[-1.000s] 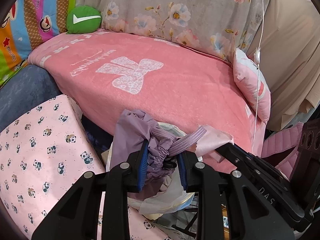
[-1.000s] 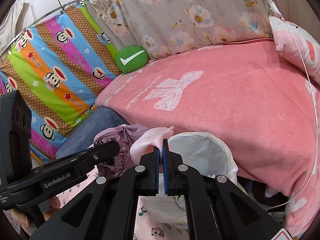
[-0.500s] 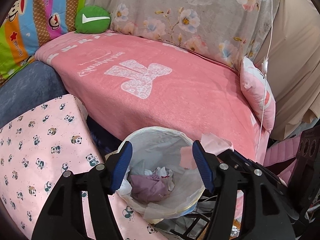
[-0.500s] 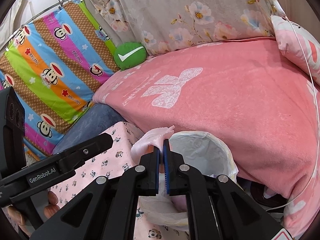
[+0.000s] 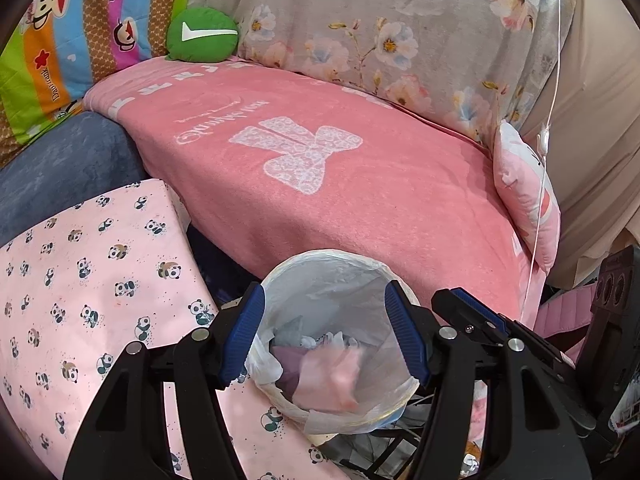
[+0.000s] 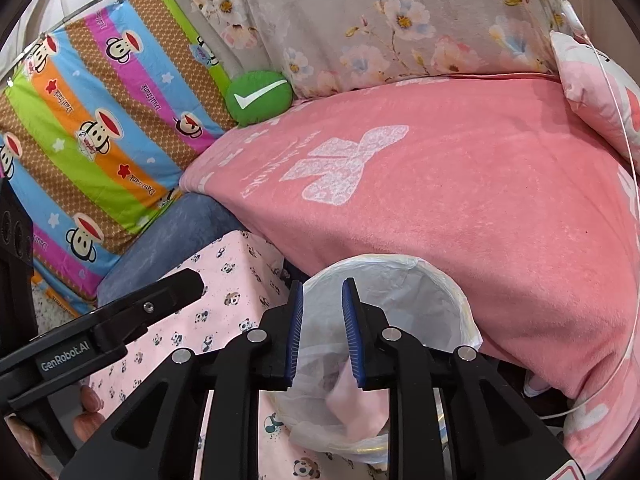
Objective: Collect trash
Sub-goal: 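Hold both open tools above the bin as the cloths settle inside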
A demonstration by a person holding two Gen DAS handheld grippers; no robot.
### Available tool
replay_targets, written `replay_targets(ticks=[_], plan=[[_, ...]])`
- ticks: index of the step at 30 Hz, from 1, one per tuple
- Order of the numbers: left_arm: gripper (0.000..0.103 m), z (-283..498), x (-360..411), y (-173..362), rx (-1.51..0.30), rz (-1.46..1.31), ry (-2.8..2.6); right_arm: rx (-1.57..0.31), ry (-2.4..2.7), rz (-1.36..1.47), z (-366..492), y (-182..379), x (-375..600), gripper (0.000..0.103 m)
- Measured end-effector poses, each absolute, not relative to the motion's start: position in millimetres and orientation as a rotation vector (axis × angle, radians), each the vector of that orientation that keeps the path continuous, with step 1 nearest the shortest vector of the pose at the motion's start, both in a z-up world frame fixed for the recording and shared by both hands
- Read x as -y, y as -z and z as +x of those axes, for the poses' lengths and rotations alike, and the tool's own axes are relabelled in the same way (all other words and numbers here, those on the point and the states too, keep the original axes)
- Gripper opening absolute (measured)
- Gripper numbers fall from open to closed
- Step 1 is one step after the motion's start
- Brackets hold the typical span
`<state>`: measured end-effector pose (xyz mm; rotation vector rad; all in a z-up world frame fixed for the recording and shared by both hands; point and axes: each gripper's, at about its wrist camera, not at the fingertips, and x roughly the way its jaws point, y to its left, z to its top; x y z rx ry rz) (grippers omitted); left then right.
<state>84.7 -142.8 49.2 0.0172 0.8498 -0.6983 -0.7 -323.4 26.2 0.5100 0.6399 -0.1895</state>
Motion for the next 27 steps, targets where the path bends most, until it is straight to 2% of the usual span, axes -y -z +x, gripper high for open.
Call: replay_targets(ticks=[7, 11, 16, 18, 20, 26, 27], plan=[[0.060, 86.0, 137.1, -48.2, -0.847, 0.019, 0.682, -0.641, 0.178, 0.499, 2.0, -24.9, 317.4, 0.024], [0.060, 83.3, 133.7, -49.0, -0.831, 0.034, 0.667, -0.646, 0.189, 0.468, 0.6, -27.5, 313.0, 0.031], [0.062, 78.8, 128.4, -48.8, -0.820, 0.051, 0.633, -0.667, 0.209, 0.438, -4.1, -29.0, 307.2, 0.034], [0.065, 76.0, 126.1, -48.3, -0.810, 0.062, 0.618, -0.682, 0.222, 0.414, -6.3, -29.0, 303.0, 0.034], [0.074, 72.2, 123.3, -47.8, -0.793, 0.078, 0.595, -0.693, 0.232, 0.393, -8.3, -29.9, 299.8, 0.035], [0.076, 61.6, 118.3, -41.6, -0.756, 0.146, 0.546, -0.727, 0.261, 0.342, -18.6, -25.3, 294.7, 0.041], [0.080, 60.3, 117.2, -40.7, -0.755, 0.151, 0.540, -0.730, 0.263, 0.340, -19.0, -24.0, 294.8, 0.041]])
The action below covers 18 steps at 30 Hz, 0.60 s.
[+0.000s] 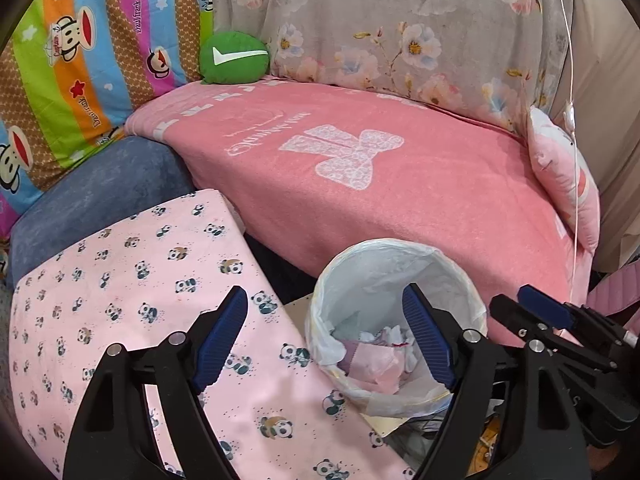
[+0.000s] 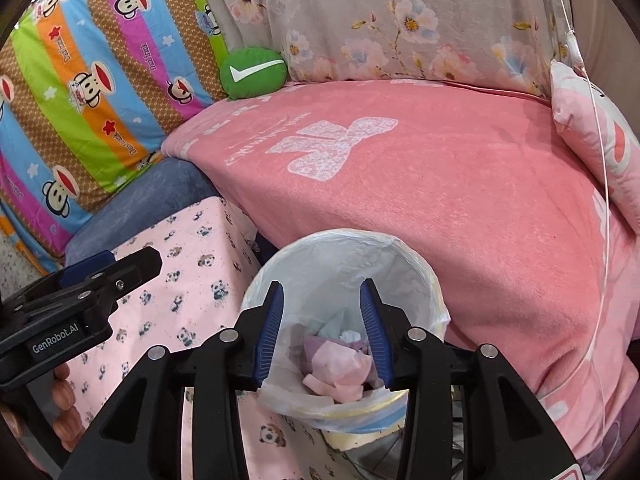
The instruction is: Collect trash
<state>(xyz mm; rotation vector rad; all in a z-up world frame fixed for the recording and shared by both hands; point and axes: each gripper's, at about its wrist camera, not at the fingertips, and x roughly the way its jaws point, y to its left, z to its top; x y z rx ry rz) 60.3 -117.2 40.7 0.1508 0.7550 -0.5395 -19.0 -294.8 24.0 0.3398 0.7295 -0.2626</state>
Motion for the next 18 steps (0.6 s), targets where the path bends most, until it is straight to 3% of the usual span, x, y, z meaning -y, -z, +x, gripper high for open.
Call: replay_targets(ticks=[2, 9, 18], plan=[[0.086, 57.6, 114.6, -38.9, -0.750, 0.155, 0.522, -0.739, 0.275, 0.332, -22.5, -21.6, 294.2, 0.043], [0.091, 47.7, 111.8, -30.1, -0.751, 0.179, 0.487, -0.749, 0.313, 0.309, -34.3, -12.6, 287.3, 0.056], [0.091, 41.7, 109.3, -18.6, -0.773, 0.192, 0.451, -0.761, 0.325, 0.297, -42.6, -4.8, 286.9, 0.074]])
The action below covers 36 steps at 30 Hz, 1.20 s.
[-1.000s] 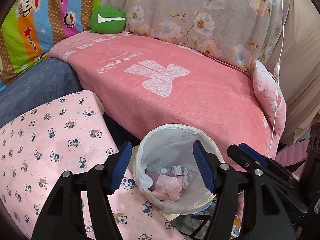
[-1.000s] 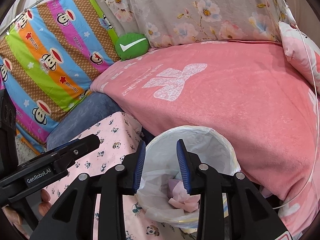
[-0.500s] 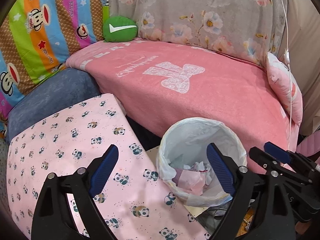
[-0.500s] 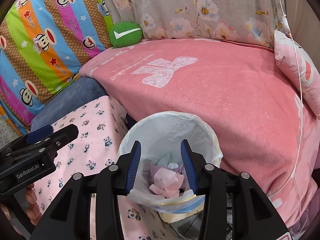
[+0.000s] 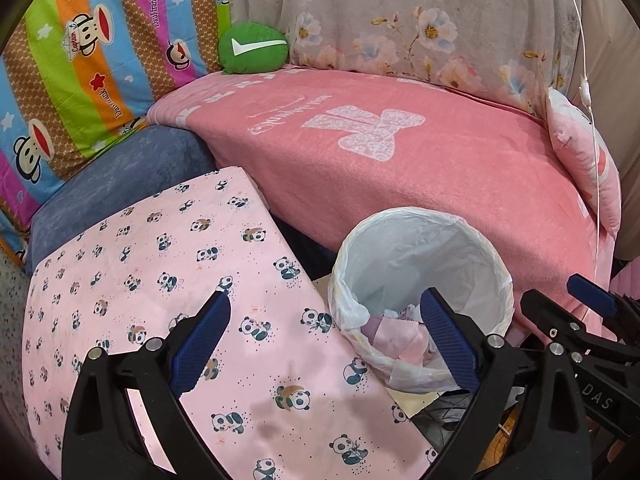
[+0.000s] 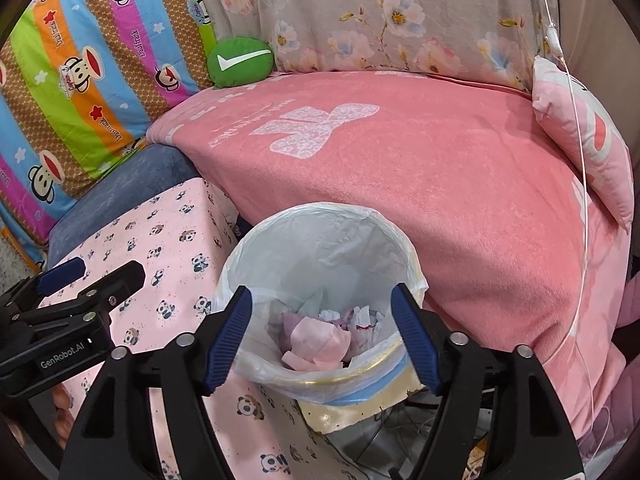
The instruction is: Collect trash
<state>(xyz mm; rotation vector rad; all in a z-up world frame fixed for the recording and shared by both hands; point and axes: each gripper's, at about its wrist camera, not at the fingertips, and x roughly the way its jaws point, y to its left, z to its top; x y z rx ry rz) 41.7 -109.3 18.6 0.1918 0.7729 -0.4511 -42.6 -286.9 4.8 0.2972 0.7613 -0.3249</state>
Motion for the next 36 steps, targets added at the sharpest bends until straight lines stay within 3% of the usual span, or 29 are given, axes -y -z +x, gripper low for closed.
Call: replay_targets(ticks=[3, 5, 11, 36], plan=[[0.092, 41.0, 108.6, -16.0, -0.779, 0.192, 0.443, -0.760, 0.328, 0.286, -44.5, -1.8, 284.9, 0.078], [0.093, 40.0, 108.5, -15.1, -0.780, 0.194, 0.436, -0.760, 0.326, 0.287, -45.6, 0.6, 283.9, 0.087], [0.095, 36.0, 106.6, -12.8, -0.769, 0.189, 0.407, -0.765, 0.329, 0.283, -48.3, 3.3, 283.3, 0.091], [0.096, 33.5, 107.2, -5.6, -0.791, 0.210, 0.341, -0.781, 0.354, 0.280, -51.0, 10.7, 287.2, 0.092]])
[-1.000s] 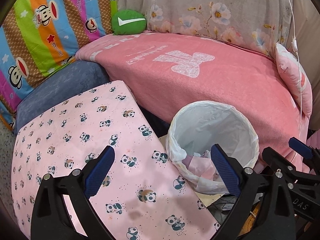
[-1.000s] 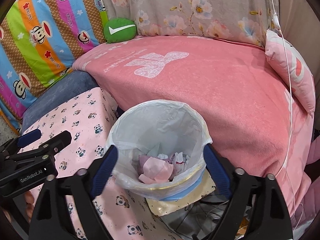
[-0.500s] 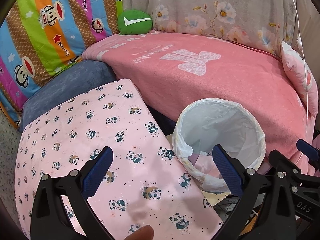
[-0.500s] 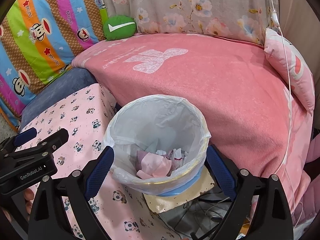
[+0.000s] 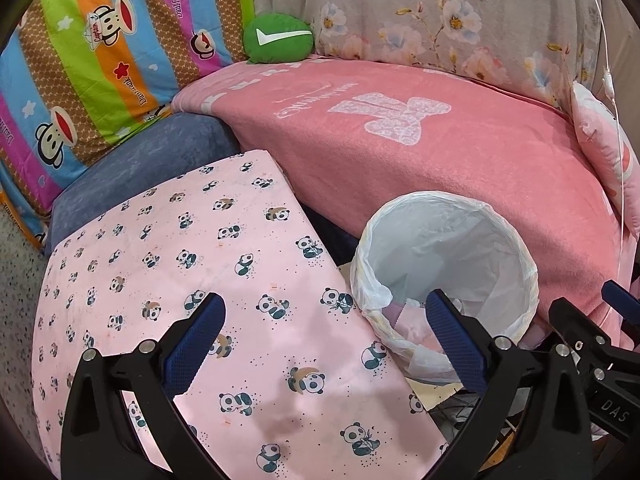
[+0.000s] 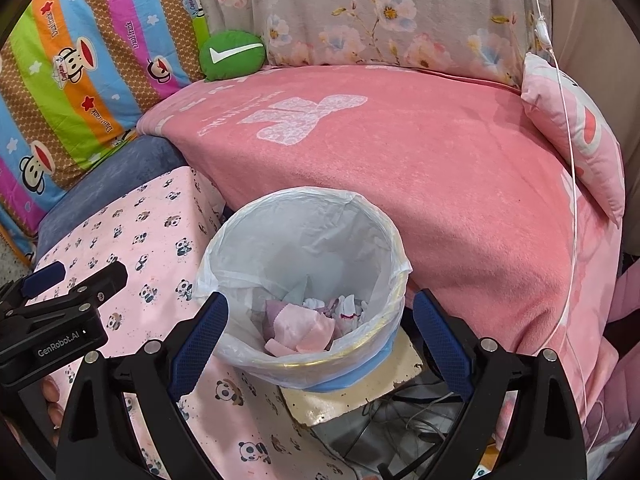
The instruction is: Collect trash
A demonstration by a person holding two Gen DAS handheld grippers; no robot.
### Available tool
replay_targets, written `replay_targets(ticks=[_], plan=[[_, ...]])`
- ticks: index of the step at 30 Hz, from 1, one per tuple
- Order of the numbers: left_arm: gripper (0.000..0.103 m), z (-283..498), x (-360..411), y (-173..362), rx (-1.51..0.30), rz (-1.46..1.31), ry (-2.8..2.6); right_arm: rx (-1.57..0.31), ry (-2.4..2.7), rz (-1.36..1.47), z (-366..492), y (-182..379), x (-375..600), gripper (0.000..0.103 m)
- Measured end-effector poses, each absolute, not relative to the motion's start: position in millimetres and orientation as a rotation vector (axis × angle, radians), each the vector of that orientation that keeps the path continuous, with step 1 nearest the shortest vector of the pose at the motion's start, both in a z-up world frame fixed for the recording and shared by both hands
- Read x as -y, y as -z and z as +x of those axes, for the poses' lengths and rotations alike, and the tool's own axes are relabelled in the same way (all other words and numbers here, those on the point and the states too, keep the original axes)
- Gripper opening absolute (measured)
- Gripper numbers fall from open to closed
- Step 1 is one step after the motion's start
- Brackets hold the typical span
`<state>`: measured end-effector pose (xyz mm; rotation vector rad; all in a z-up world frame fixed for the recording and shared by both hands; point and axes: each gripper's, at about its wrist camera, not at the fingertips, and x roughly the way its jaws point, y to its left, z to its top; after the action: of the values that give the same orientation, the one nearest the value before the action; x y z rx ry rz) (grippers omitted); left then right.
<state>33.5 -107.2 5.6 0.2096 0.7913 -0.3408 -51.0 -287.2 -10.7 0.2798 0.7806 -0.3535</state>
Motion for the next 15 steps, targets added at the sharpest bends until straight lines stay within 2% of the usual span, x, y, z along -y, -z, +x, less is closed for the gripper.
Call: replay_targets(ticks=[15], plan=[[0.096, 34.4, 108.0, -0.1, -0.833, 0.206, 0.325, -0.793, 0.351, 0.286, -48.4, 15.9, 286.3, 0.092]])
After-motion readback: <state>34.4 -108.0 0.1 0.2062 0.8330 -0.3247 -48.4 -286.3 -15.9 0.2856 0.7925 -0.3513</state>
